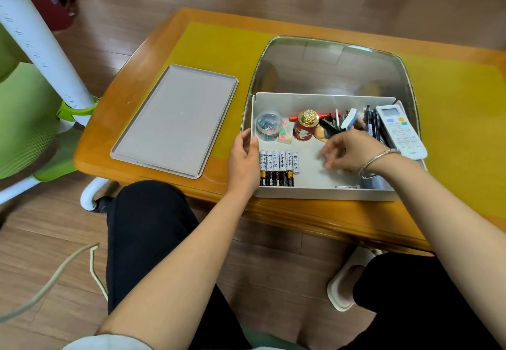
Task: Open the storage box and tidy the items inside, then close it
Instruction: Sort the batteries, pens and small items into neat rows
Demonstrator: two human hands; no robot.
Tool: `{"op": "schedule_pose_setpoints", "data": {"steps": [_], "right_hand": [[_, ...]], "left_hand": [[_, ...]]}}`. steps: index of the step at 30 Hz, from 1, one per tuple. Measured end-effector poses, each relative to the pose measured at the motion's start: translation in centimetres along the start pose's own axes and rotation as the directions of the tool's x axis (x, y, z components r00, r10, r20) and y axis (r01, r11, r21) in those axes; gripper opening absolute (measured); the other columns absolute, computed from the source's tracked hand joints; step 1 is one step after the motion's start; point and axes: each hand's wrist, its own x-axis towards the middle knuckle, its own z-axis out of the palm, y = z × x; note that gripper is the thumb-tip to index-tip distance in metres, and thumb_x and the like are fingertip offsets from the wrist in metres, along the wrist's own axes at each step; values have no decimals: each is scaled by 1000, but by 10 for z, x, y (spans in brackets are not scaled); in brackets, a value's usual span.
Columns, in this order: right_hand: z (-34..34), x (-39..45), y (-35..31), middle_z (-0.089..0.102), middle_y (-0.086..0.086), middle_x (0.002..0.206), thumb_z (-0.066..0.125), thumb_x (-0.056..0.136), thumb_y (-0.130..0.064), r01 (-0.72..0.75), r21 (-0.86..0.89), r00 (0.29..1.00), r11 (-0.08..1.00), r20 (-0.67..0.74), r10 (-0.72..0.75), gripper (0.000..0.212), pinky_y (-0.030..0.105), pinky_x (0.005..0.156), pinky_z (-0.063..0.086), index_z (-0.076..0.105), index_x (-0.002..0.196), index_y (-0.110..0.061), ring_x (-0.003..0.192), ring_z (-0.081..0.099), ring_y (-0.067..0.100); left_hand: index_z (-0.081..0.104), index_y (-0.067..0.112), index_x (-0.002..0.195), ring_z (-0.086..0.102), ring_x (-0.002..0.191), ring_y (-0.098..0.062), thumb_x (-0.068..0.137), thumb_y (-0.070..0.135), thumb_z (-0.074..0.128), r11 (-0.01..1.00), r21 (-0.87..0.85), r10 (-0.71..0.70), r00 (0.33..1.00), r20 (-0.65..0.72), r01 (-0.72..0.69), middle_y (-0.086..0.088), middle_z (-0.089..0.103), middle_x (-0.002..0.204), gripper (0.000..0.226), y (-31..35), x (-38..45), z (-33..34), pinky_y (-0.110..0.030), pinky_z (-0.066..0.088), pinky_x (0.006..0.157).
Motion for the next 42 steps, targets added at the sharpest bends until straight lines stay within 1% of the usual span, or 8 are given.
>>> {"op": "schedule_pose_setpoints", "data": {"steps": [7, 14, 20, 24, 28, 32, 36, 42], "right_hand": [[12, -1, 5, 70, 1, 87, 67, 79, -11, -16, -480, 965, 877, 221, 139, 13, 31, 85, 53, 73, 90, -14, 88, 66, 22], [20, 3, 2, 66, 12, 100, 65, 83, -18, 55, -679, 967, 732, 218, 129, 41, 35, 77, 54, 58, 122, -6, 86, 62, 30], [27, 7, -4, 64, 10, 90, 63, 82, -20, 83, -649, 980, 756, 193, 58, 17, 27, 61, 47, 66, 91, -5, 70, 55, 26], [34, 10, -14, 43, 4, 58, 63, 78, -13, 34, -624, 993, 781, 111, 46, 30, 27, 53, 41, 42, 57, -11, 53, 46, 21], [36, 12, -18, 52, 11, 80, 56, 84, -6, -57, -601, 996, 797, 18, 84, 19, 29, 64, 44, 45, 70, -9, 74, 56, 28], [22, 13, -18, 67, 10, 89, 70, 83, -30, -25, -385, 996, 923, -90, -11, 20, 32, 74, 51, 69, 91, -12, 78, 60, 23], [22, 7, -27, 70, 0, 64, 70, 83, -27, 40, 6, 990, 999, 135, -40, 16, 19, 51, 48, 68, 78, -12, 48, 62, 9], [33, 15, -26, 68, -3, 74, 70, 83, -20, 8, -118, 941, 993, 336, 33, 6, 19, 53, 50, 72, 86, -14, 61, 59, 7]], "left_hand": [[47, 20, 131, 64, 97, -8, 101, 29, 43, 1000, -19, -25, 1000, 13, 25, -2, 61, 118, 32, 0, 0, 0, -15, 52, 60], [46, 18, 133, 64, 98, -9, 101, 29, 43, 1000, -12, -20, 1000, 10, 20, -2, 61, 120, 34, 0, 0, 0, -15, 53, 60], [48, 19, 131, 63, 92, -2, 101, 28, 44, 1000, -19, -14, 1000, 2, 14, -1, 61, 117, 32, 1, -1, 0, -11, 49, 57], [47, 18, 133, 63, 97, -7, 101, 29, 44, 1000, -3, -22, 1000, 1, 22, -2, 61, 119, 34, 1, 0, 0, -12, 50, 58], [47, 18, 133, 62, 95, -5, 101, 29, 44, 1000, -1, -19, 1000, -3, 19, -2, 60, 119, 34, 1, 0, 0, -9, 48, 56], [47, 18, 133, 61, 97, -5, 101, 29, 44, 1000, 6, -14, 1000, -3, 14, -1, 60, 120, 34, 1, 0, 0, -9, 49, 58], [47, 19, 132, 62, 93, -3, 101, 28, 44, 1000, 5, -19, 1000, -6, 19, 0, 61, 118, 33, 2, -1, 1, -10, 49, 57], [47, 18, 132, 62, 96, -6, 101, 28, 43, 1000, 7, -22, 1000, -6, 22, -2, 61, 119, 33, 2, -1, 1, -10, 49, 56]]}}
